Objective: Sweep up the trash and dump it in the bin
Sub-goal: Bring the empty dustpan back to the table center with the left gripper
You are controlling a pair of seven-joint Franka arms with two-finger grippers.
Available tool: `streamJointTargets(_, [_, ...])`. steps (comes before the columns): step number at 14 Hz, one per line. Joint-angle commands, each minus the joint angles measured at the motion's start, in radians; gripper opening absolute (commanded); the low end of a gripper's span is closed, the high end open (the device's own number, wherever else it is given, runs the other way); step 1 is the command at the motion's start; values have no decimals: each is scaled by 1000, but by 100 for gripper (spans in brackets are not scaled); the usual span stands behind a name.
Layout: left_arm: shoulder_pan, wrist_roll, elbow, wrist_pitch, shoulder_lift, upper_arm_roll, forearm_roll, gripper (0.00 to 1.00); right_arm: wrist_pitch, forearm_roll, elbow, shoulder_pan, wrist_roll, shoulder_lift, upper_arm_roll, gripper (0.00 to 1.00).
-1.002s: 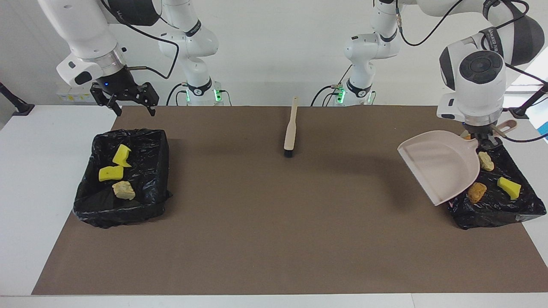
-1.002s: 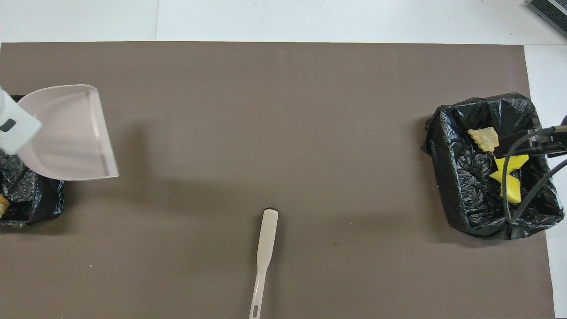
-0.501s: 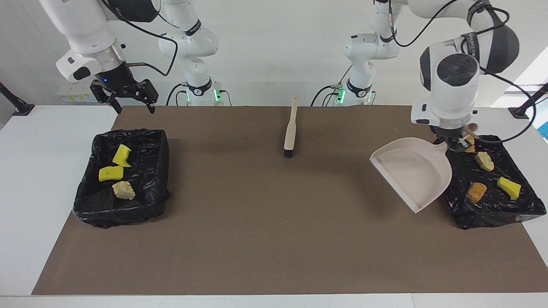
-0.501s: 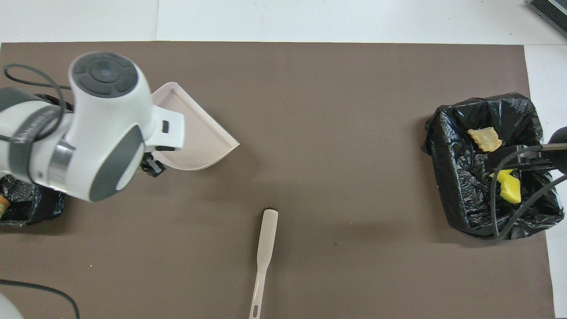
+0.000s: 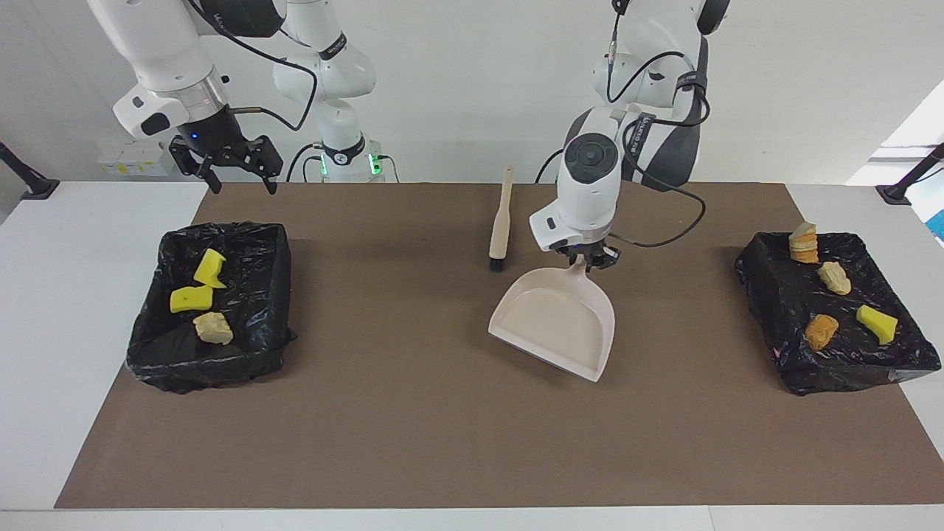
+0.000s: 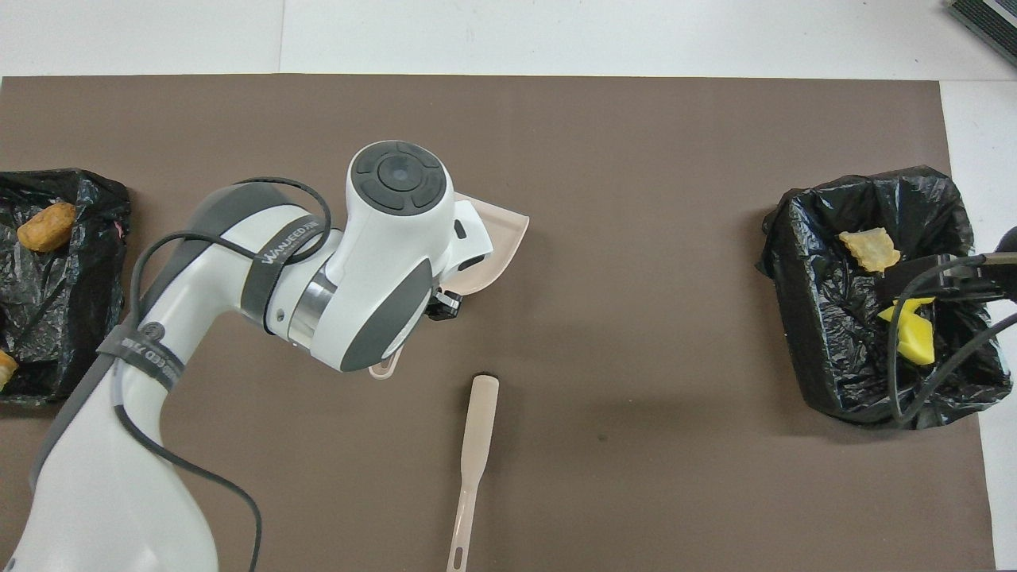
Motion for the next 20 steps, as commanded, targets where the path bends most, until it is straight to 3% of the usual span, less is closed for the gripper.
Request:
streamJointTargets(1, [-60,-138,63,33,47,21,-29,0,14,24,3,-7,12,1,3,100])
streamJointTargets(4, [-70,-174,64,104,67,21,-69,0,14,22,3,-7,12,1,3,100])
streamJointTargets(9, [-99,-218,120,136,176,26,-61,0,14,22,3,-7,12,1,3,100])
streamJointTargets(15, [-102,-218,107,147,175,27,-52,0,14,22,3,-7,12,1,3,100])
streamJointTargets(16, [-102,-218,106,145,173,26,-46,23,14,22,3,-7,12,1,3,100])
streamJointTargets(18, [-91,-217,101,147,155,29,-44,84,14,24,3,-7,12,1,3,100])
streamJointTargets(19, [-88,-214,95,132,124,32,-44,98,14,22,3,-7,12,1,3,100])
streamJointTargets(20, [-79,-209,62,131,91,33,-44,100,14,22,3,-7,12,1,3,100])
